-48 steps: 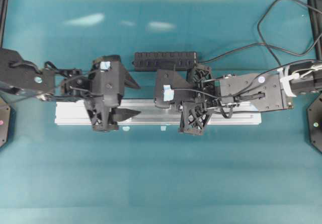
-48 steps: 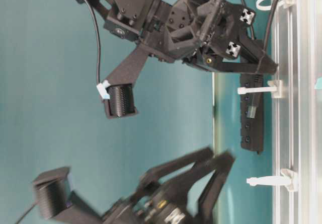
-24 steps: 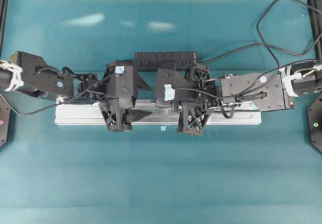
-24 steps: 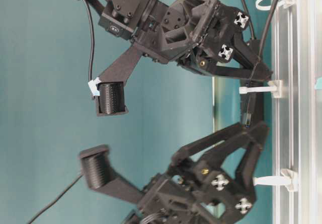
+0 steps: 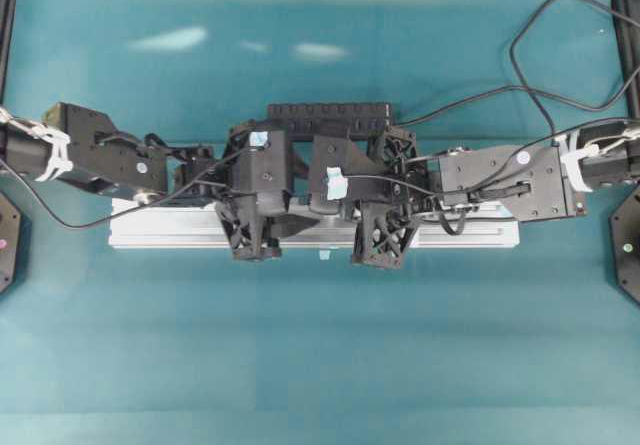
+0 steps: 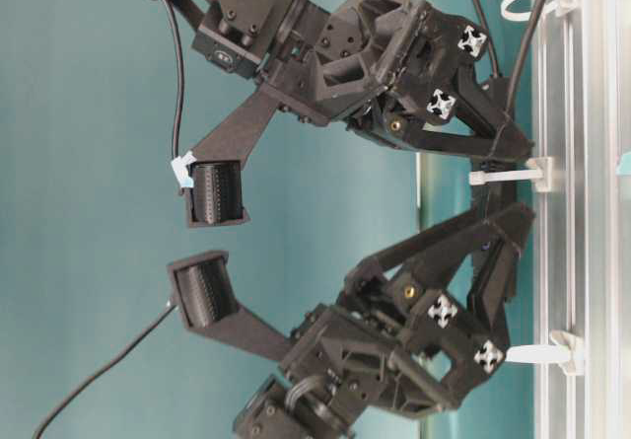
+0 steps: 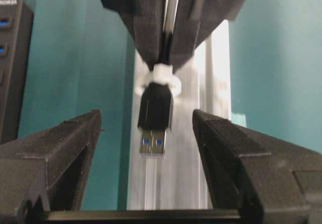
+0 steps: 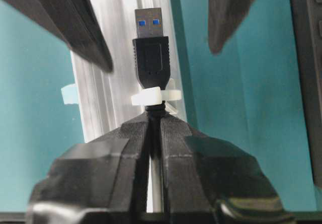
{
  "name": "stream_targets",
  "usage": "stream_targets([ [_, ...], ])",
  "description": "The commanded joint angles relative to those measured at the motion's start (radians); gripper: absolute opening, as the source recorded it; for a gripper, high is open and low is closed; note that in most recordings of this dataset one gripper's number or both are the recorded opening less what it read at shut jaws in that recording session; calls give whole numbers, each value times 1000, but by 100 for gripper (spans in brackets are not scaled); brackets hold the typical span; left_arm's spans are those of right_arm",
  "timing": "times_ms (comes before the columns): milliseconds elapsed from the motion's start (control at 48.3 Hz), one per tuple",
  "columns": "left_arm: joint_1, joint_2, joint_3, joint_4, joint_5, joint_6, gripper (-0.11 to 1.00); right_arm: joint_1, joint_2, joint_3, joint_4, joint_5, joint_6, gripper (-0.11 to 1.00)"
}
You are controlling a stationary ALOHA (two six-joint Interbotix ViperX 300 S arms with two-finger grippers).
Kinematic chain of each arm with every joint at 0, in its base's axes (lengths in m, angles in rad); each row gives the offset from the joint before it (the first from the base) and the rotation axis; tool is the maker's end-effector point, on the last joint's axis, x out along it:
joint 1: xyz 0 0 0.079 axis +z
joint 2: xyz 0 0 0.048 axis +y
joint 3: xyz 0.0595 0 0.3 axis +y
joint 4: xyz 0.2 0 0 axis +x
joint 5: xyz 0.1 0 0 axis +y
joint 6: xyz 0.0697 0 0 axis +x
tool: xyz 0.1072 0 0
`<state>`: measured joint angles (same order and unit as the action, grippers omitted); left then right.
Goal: Pass the USB cable through three rings with both arms.
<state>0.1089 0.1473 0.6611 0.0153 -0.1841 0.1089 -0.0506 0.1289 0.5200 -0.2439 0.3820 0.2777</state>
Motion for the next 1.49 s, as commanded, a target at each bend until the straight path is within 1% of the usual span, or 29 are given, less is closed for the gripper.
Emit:
stream_targets([
  [0, 2, 3, -17, 2, -15, -2, 75, 9, -23, -6, 2, -15, 6, -9],
  [186, 2, 9, -21, 0, -21, -3, 74, 11, -23, -6, 3, -15, 6, -9],
  [269, 2, 9, -20, 0, -18, -5, 69, 11, -23, -6, 3, -15, 6, -9],
  [331, 2, 9, -21, 0, -18, -5, 61, 11, -23, -6, 3, -15, 6, -9],
  [476, 2, 9, -26, 2, -20, -5, 28, 12, -23, -6, 5, -15, 6, -9],
  [517, 0, 9, -26, 0, -20, -3, 21, 12, -23, -6, 5, -15, 6, -9],
  [766, 0, 8, -28, 0, -17, -2, 21, 18, -23, -6, 5, -15, 5, -9],
  [931, 2, 2, -25, 2, 2, -2, 21, 18, -28, 3, 5, 5, 8, -8],
  [1076, 0, -9, -17, 2, 37, -2, 21, 18, -31, 9, 26, 8, 8, -3],
  [1159, 2, -20, -11, 2, 43, 0, 21, 18, -31, 11, 35, 12, 8, 6],
  [1221, 2, -35, -9, 0, 49, 2, 21, 18, -32, 12, 35, 18, 8, 17],
  [1304, 2, -63, -6, 2, 69, 2, 21, 20, -38, 12, 35, 26, 8, 38],
  [1407, 2, -92, 2, 0, 103, 9, 21, 20, -46, 12, 34, 35, 5, 70],
  [1469, 2, -104, 8, 2, 123, 11, 21, 20, -51, 12, 32, 37, 5, 85],
])
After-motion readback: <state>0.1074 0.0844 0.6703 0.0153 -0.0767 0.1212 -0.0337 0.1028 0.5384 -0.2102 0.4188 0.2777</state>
